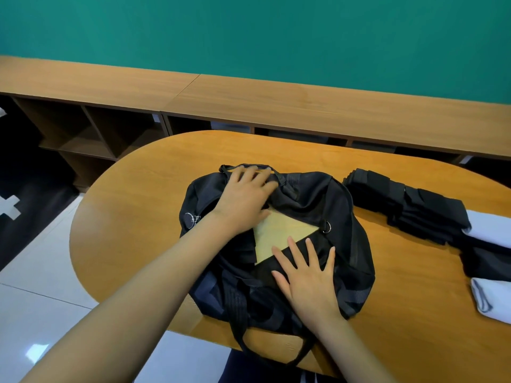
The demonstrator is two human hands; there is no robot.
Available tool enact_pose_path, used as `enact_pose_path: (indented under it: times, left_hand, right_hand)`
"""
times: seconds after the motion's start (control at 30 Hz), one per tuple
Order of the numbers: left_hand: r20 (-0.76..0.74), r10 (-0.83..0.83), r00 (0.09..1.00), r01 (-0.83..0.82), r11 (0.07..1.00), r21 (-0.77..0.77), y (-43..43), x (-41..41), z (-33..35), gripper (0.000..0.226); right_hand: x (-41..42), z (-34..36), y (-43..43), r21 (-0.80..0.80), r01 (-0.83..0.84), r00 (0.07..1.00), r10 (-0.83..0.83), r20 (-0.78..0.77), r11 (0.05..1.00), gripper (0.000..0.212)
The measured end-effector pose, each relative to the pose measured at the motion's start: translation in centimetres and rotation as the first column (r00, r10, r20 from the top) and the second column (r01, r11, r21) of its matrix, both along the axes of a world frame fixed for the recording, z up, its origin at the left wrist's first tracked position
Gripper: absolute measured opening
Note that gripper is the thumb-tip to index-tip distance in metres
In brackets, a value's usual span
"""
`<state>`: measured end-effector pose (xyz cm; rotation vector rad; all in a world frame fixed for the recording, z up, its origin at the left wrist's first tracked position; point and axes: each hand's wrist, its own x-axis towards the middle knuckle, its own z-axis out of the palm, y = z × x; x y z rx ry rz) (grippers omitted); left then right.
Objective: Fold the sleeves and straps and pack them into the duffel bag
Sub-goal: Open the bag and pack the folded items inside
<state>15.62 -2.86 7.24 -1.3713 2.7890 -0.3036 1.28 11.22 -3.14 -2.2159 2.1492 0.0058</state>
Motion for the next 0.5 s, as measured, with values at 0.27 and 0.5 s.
enact_pose_path:
  times: [0.27,0.5]
  left_hand:
    - [0.106,0.215,0.971,-0.230,0.960,0.159,-4.3,0.9,-2.5,0.097]
    - [0.064,0.275,0.959,-0.280,0.955,0.100,-2.1,0.3,-2.4,0.092]
  right_hand:
    - [-0.3,-0.2,-0.2,-0.004,0.007,1.000,-0.007,0.015,1.000,0.055]
    - [-0.4,0.0,-0.4,0.007,-0.004,1.000,0.004,0.020,1.000,0.055]
